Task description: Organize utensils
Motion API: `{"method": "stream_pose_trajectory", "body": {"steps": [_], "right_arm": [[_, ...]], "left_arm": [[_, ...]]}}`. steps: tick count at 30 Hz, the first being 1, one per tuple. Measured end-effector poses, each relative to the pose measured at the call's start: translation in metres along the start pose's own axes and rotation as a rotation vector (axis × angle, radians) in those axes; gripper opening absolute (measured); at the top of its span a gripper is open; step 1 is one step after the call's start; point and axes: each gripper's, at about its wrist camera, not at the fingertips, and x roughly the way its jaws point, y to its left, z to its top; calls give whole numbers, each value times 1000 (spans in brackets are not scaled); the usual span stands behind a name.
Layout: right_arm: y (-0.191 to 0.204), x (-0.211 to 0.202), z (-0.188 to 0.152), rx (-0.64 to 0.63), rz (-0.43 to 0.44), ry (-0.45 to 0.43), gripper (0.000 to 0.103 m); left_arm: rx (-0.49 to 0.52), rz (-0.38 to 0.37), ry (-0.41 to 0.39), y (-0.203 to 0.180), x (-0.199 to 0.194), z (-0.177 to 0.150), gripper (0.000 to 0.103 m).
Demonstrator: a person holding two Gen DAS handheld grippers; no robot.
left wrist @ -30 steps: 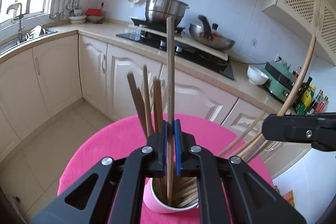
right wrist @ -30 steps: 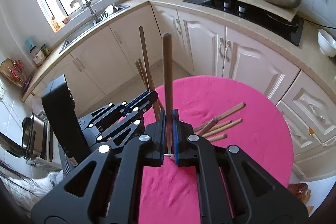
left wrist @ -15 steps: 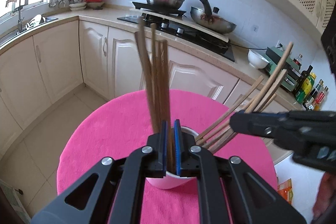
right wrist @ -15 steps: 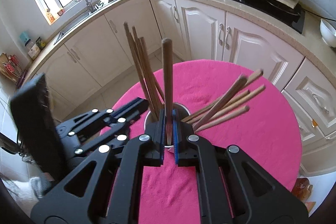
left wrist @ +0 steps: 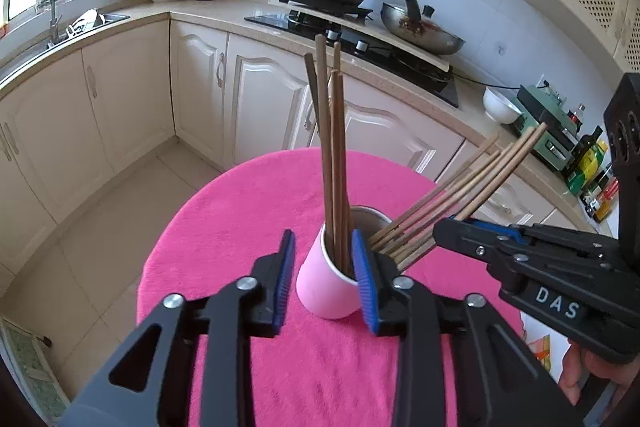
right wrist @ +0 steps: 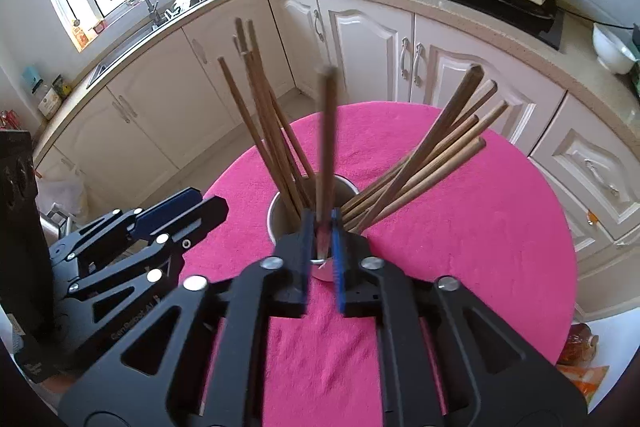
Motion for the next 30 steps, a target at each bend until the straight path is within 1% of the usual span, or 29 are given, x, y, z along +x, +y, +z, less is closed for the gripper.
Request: {"method": "stream_pose_trajectory", "body": {"steps": [1,2,3,8,9,10,13,15,16,20,23,25,28,30], "right_arm": [[2,-5,0,3,-5,-12,48],[4,-10,-2,7,-10,-26,58],[5,-18,-4,15,-19,-51,59],[9,-45,-11,17,-17,-83,59],[10,-52,-12,15,-16,-92,60],[11,-57,-14,14,-14,-99,61],[14,-83,-22,7,0,-132,65],[15,-102,-30,0,4,-154,66],[15,-109,-33,-1,6,-161,67],[12,-152,-54,-3,18,-204,69],[13,-185,-72,-29,25,-239,71],[16,-205,-83,-45,18,-266,72],[19,-241,-103,-53,5,-302,76],[21,-263,-116,-51,3,-318,77]], "left_arm": [[1,0,-1,0,-5,0,32],[1,3,-1,0,-8,-1,34],[-4,11,-1,0,-14,-2,39],[-3,19,-17,-4,-43,-5,40],[0,26,-21,-6,-50,-6,42],[1,32,-24,-8,-56,-7,43],[1,56,-53,-19,-86,-10,44],[7,73,-73,-28,-103,-11,50],[13,80,-85,-35,-115,-14,51],[15,104,-121,-61,-153,-27,52],[42,128,-171,-87,-189,-42,57],[50,144,-201,-99,-210,-52,57],[46,155,-218,-111,-237,-65,57],[60,169,-229,-121,-261,-75,58]]}}
